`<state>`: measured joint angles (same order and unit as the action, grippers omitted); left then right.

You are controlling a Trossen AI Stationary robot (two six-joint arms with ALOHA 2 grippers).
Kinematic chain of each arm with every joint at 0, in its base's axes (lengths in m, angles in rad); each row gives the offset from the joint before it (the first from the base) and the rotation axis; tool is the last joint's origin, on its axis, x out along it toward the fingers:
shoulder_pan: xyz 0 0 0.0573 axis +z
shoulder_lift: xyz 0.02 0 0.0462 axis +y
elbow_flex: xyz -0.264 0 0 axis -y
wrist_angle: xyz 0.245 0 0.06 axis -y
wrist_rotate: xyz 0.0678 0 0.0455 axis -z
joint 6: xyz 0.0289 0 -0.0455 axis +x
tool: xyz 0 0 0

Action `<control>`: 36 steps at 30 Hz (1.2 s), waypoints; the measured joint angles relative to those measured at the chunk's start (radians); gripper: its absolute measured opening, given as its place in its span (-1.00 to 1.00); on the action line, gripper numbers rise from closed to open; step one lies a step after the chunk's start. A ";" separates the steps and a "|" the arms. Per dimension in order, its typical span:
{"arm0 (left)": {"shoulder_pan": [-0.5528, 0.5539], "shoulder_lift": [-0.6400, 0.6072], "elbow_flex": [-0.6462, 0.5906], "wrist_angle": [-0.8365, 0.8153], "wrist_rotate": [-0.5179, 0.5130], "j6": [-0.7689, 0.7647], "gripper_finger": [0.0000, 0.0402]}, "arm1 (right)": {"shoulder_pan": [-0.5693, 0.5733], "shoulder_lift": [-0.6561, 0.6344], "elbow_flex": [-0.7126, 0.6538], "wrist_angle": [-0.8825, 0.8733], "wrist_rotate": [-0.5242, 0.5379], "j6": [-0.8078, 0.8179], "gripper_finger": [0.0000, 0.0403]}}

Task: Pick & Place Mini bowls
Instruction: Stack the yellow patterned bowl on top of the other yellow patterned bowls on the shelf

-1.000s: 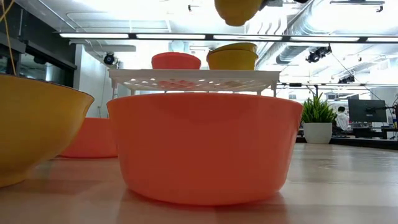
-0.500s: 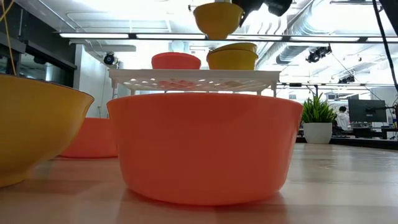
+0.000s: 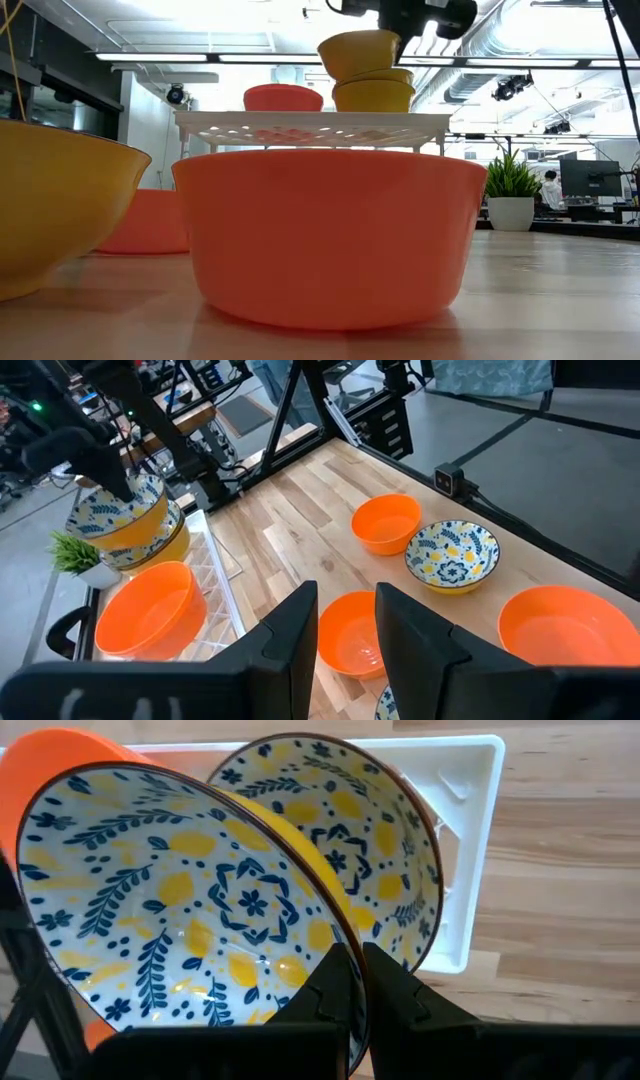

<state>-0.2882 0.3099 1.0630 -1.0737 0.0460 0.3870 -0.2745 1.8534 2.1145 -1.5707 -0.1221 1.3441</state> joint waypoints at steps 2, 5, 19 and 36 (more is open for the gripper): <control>0.000 0.000 0.000 0.000 0.000 0.000 -0.51 | 0.000 0.000 -0.004 -0.002 0.005 -0.002 -1.00; 0.000 0.000 0.000 0.000 0.000 0.000 -0.51 | 0.000 -0.001 -0.004 0.000 0.029 -0.002 -1.00; 0.000 0.000 0.000 0.000 0.000 -0.013 -0.51 | -0.001 -0.006 -0.004 -0.001 0.031 0.005 -1.00; 0.000 0.000 0.000 0.001 0.000 -0.037 -0.51 | 0.000 -0.006 -0.004 0.000 0.024 0.046 -1.00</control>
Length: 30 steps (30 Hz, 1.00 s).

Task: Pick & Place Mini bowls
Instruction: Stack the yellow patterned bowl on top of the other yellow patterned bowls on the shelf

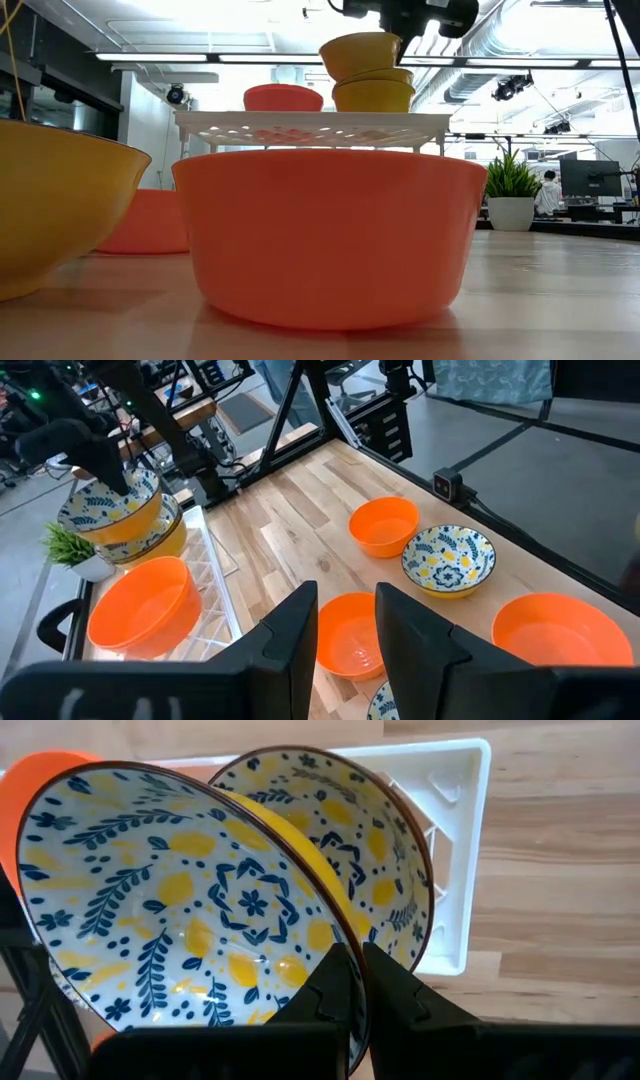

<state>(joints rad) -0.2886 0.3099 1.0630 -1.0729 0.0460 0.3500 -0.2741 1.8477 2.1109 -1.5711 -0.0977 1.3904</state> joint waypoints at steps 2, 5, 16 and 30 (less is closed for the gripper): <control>0.000 0.000 0.000 0.000 0.000 0.000 -0.51 | 0.000 0.000 0.000 0.000 0.014 0.002 -1.00; 0.000 0.000 0.000 0.001 0.000 0.000 -0.51 | 0.005 0.000 0.000 0.000 0.026 0.008 -1.00; 0.000 0.000 0.000 0.001 0.005 0.000 -0.51 | 0.015 -0.077 0.000 0.000 0.077 0.003 -1.00; 0.000 0.000 0.000 0.000 0.016 -0.007 -0.51 | 0.022 -0.196 -0.203 0.002 0.044 0.030 -1.00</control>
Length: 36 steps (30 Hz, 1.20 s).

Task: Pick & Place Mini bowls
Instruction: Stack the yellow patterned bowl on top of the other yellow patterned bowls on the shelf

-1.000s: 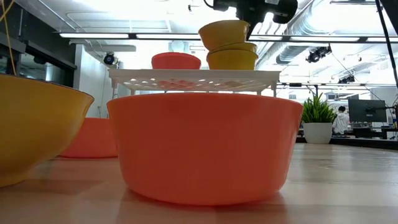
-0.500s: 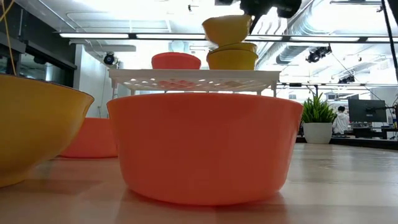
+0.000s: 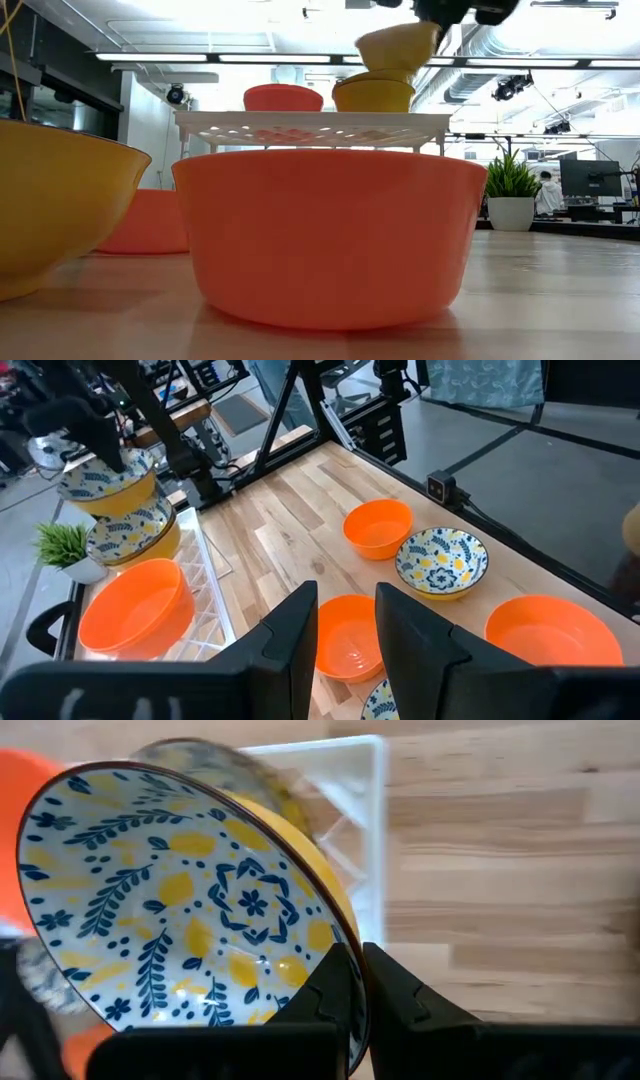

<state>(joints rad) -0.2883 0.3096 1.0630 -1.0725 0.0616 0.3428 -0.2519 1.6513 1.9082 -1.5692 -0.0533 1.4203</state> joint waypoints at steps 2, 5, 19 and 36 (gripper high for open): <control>0.000 0.000 0.000 0.000 0.000 0.000 -0.51 | 0.005 -0.024 -0.035 0.029 0.020 0.016 -1.00; 0.000 0.000 0.000 0.000 0.000 0.000 -0.51 | 0.007 -0.051 -0.061 0.058 0.022 0.018 -1.00; 0.000 0.000 0.000 0.000 0.000 0.000 -0.51 | 0.011 -0.045 -0.065 0.130 0.050 -0.009 -1.00; 0.000 0.000 0.000 -0.001 0.000 0.000 -0.51 | 0.010 0.032 -0.065 0.157 0.029 -0.006 -1.00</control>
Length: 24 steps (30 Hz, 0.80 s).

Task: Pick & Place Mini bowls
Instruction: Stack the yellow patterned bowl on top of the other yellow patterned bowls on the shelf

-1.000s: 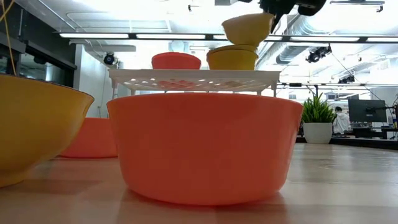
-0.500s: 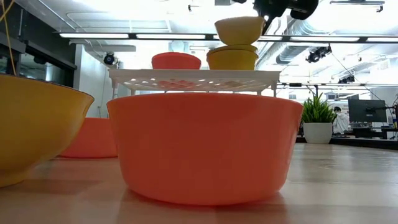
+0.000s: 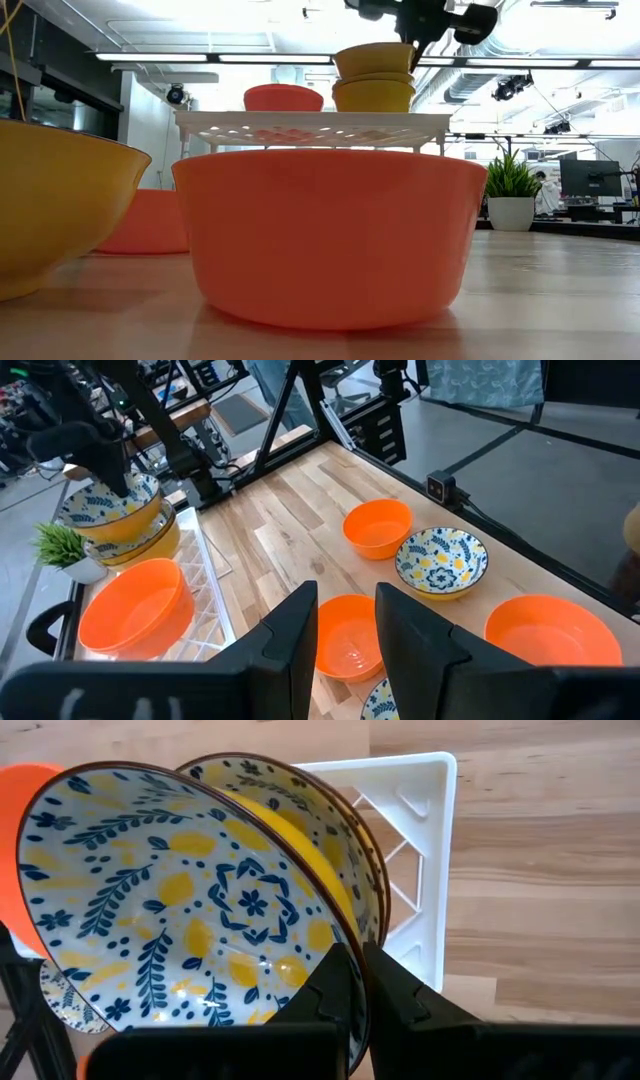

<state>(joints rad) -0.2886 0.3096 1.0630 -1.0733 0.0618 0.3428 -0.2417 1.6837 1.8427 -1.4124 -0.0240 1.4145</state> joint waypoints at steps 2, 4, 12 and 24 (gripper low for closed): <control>0.000 0.000 0.000 0.000 0.000 0.000 -0.51 | 0.000 0.000 0.000 0.000 0.000 0.009 -1.00; 0.000 0.000 0.000 0.000 0.000 0.000 -0.51 | 0.000 0.001 -0.012 0.018 0.002 0.022 -1.00; 0.000 0.000 0.000 0.000 0.012 0.000 -0.51 | 0.002 0.005 -0.096 0.076 -0.028 0.028 -0.98; 0.000 0.000 0.000 0.000 0.012 0.000 -0.51 | 0.000 -0.008 -0.113 0.104 -0.036 0.006 -0.88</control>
<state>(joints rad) -0.2882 0.3096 1.0630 -1.0733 0.0742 0.3428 -0.2420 1.6759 1.7298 -1.3080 -0.0596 1.4204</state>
